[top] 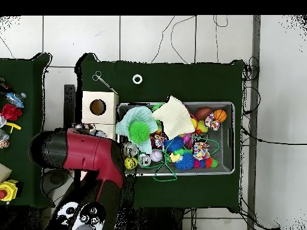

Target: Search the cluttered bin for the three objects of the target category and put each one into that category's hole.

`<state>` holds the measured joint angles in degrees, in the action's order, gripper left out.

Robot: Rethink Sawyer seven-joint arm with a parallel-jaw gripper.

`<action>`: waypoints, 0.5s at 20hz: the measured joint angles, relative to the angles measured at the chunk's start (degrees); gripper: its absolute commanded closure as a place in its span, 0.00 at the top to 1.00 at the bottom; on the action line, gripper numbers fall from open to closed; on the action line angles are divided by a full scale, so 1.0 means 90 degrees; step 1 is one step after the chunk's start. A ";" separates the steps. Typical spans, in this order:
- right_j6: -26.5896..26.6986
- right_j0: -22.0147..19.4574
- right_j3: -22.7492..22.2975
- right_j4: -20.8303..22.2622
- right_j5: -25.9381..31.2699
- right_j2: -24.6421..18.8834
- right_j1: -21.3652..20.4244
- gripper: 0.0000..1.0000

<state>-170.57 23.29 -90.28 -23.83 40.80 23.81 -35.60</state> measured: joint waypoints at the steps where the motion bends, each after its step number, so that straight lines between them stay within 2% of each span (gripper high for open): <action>1: 0.0000 -0.0005 -0.0001 0.0034 -0.0001 -0.0005 0.0020 1.00; 10: 0.0000 -0.0119 0.0001 0.0387 -0.0469 -0.0108 0.0371 1.00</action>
<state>-170.57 22.22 -90.27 -20.35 36.59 22.83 -32.27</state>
